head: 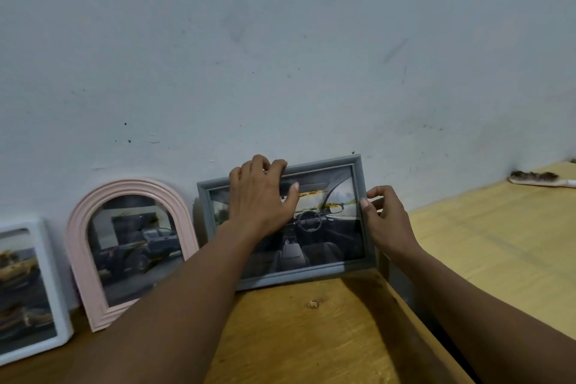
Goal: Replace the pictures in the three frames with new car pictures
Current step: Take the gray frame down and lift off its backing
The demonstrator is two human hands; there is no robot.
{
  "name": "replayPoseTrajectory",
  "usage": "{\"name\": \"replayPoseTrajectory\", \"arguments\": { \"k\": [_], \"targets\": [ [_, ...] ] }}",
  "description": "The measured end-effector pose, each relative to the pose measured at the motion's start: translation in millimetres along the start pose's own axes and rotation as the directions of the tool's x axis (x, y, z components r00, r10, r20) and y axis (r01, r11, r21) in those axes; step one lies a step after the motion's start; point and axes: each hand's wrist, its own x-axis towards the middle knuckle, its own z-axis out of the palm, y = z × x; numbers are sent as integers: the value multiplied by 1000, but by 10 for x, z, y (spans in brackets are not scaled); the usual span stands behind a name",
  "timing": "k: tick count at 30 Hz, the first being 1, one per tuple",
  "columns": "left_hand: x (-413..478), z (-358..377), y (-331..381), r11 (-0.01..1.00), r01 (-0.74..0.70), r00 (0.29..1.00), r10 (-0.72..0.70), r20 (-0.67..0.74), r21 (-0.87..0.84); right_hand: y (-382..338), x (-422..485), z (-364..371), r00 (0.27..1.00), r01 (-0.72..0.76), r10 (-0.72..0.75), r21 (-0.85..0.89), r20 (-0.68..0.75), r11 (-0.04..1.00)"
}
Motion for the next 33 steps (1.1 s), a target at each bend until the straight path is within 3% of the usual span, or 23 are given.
{"name": "replayPoseTrajectory", "arguments": {
  "k": [6, 12, 19, 23, 33],
  "targets": [
    [-34, -375, -10, 988, 80, 996, -75, 39, -134, -493, -107, -208, 990, 119, -121, -27, -69, 993],
    [-228, -796, -96, 911, 204, 978, -170, 123, -357, -1284, -217, -339, 977, 215, -212, -163, 38, 963],
    [-614, -1234, -271, 792, 361, 923, -225, 313, -493, -2191, -464, -295, 952, 262, -177, -366, 249, 893],
    [-816, -1385, -390, 670, 462, 878, -255, 405, -580, -2612, -668, -161, 930, 312, -165, -467, 328, 828],
    [-954, -2010, -487, 491, 547, 837, -306, 454, -678, -3049, -1043, 486, 915, 328, -104, -565, 391, 757]
  ]
}}
